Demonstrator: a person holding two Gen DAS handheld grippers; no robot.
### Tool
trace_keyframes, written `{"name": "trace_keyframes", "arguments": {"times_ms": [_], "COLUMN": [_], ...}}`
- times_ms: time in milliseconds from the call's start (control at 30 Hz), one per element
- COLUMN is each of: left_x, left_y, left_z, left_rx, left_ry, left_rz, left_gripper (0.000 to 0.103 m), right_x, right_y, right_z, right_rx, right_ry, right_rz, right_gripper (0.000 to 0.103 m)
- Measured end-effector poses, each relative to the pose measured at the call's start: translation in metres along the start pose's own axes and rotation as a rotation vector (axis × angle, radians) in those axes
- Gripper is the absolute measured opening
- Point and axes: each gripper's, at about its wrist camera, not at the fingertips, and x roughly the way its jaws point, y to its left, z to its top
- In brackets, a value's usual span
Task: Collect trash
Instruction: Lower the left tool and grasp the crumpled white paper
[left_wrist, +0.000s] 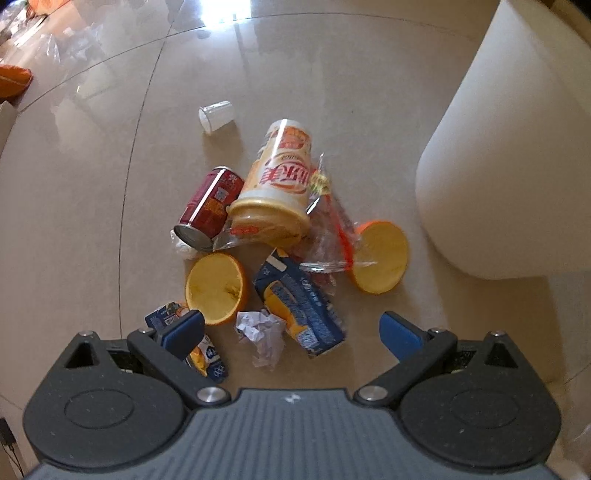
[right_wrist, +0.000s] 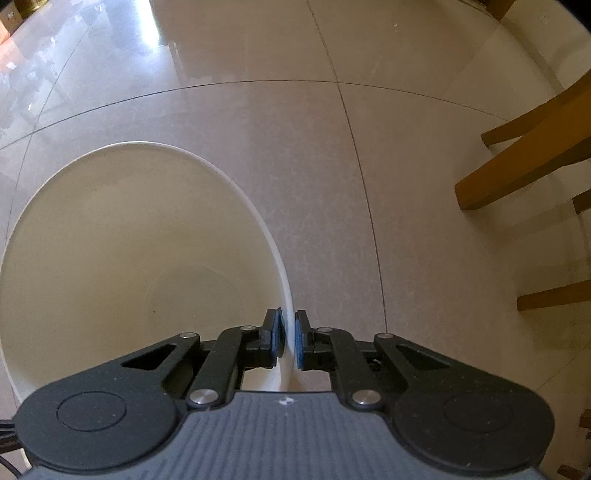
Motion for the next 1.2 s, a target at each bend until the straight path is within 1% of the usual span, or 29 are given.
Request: {"name": "trace_keyframes", "arguments": {"times_ms": [67,100,133,333,400,467,533,600,633,667,800,867,900,933,967,1000,1033,1067,1133,1200], "left_x": [0.012,0.017,0.023,0.046,0.056,0.067,0.08,0.092,0.098,0.102,0.114,0.118,0.119,0.121,0.121,0.121,0.12,0.119,0.118,0.117], "left_y": [0.005,0.007,0.01,0.02,0.021,0.019,0.016,0.014,0.014,0.015,0.019,0.019,0.018,0.021,0.022,0.025,0.029,0.033,0.042,0.046], "left_z": [-0.007,-0.01,-0.014,-0.04,-0.046,-0.049,-0.051,-0.053,-0.054,-0.054,-0.059,-0.065,-0.067,-0.07,-0.072,-0.072,-0.071,-0.071,-0.071,-0.07], "left_rx": [0.026,0.041,0.058,0.233,0.262,0.277,0.292,0.305,0.303,0.296,0.264,0.274,0.285,0.281,0.268,0.248,0.217,0.182,0.118,0.082], "left_ry": [-0.002,-0.001,0.0,0.005,0.002,0.006,0.0,-0.005,-0.001,0.0,-0.001,-0.001,-0.004,-0.003,-0.005,-0.003,-0.002,-0.005,-0.009,-0.005], "left_rz": [0.012,0.014,0.013,0.021,-0.002,-0.015,-0.024,-0.015,-0.01,-0.008,-0.017,-0.026,0.002,0.0,-0.004,-0.008,-0.012,-0.018,-0.017,-0.018], "left_gripper": [0.095,0.091,0.089,0.089,0.089,0.087,0.08,0.078,0.074,0.073,0.072,0.071,0.071,0.07,0.069,0.065,0.056,0.053,0.053,0.051], "right_x": [-0.001,-0.002,-0.002,-0.002,-0.003,-0.004,-0.005,-0.006,-0.006,-0.006,-0.007,-0.008,-0.009,-0.009,-0.009,-0.01,-0.01,-0.011,-0.011,-0.012], "right_y": [0.0,-0.001,-0.002,0.006,0.009,0.011,0.012,0.014,0.015,0.017,0.026,0.027,0.028,0.028,0.029,0.03,0.03,0.031,0.032,0.033], "right_z": [0.0,0.002,0.001,0.0,0.0,-0.001,-0.001,-0.003,-0.004,-0.005,-0.008,-0.009,-0.009,-0.009,-0.01,-0.01,-0.01,-0.011,-0.011,-0.012], "right_rx": [0.001,0.0,-0.005,-0.07,-0.084,-0.087,-0.087,-0.089,-0.094,-0.103,-0.132,-0.132,-0.134,-0.135,-0.133,-0.133,-0.135,-0.137,-0.137,-0.133], "right_ry": [-0.002,-0.003,-0.005,-0.014,-0.017,-0.021,-0.027,-0.035,-0.039,-0.044,-0.057,-0.06,-0.061,-0.063,-0.065,-0.065,-0.066,-0.067,-0.067,-0.068], "right_rz": [0.004,0.005,0.006,-0.018,-0.025,-0.031,-0.033,-0.039,-0.043,-0.05,-0.074,-0.076,-0.077,-0.078,-0.079,-0.08,-0.083,-0.084,-0.085,-0.085], "right_gripper": [0.011,0.011,0.011,0.012,0.012,0.012,0.012,0.012,0.013,0.013,0.013,0.013,0.013,0.013,0.013,0.013,0.014,0.014,0.014,0.015]}}
